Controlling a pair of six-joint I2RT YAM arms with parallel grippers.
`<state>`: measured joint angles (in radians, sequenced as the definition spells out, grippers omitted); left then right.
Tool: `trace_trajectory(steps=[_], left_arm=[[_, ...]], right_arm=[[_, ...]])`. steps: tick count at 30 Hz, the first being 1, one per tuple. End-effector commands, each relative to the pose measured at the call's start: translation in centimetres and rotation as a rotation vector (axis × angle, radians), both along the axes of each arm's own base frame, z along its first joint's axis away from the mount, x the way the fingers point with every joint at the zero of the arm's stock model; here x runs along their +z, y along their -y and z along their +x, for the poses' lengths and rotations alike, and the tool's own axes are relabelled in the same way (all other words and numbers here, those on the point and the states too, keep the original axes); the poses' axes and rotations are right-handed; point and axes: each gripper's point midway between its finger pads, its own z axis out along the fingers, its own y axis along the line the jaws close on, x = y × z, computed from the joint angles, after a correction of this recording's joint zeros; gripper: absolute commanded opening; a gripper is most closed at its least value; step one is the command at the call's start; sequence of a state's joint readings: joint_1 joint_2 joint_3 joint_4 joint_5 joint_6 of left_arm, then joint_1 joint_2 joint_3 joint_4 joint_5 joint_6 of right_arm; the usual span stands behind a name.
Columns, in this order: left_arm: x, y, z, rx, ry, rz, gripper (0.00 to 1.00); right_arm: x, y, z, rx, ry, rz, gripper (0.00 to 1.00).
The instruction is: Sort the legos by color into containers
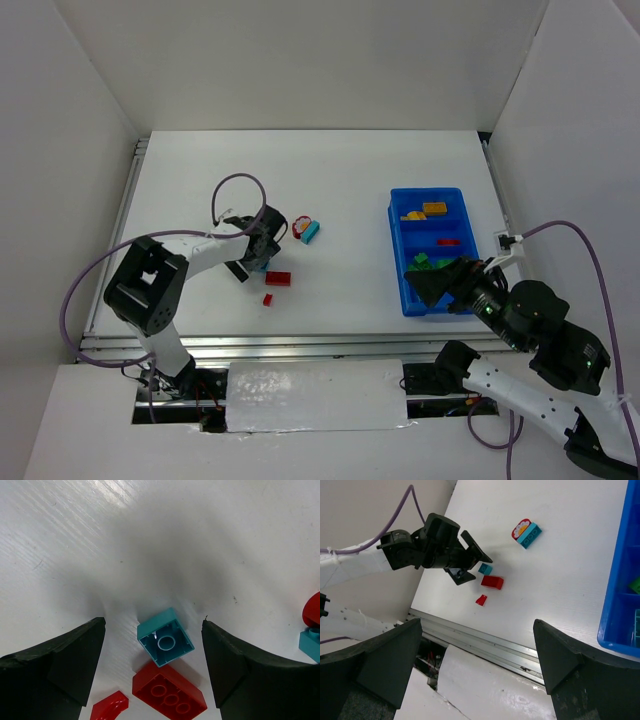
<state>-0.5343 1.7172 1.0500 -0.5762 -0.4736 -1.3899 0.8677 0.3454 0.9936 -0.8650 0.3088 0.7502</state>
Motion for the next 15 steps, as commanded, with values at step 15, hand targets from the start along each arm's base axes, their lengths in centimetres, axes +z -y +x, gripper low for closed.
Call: trace_trajectory(steps=[15], left_arm=[[-0.6,1.4,0.9,0.046,0.021,-0.043,0.53]], right_arm=[[0.5,-0.2,0.2,0.004,0.035,0.008,1.0]])
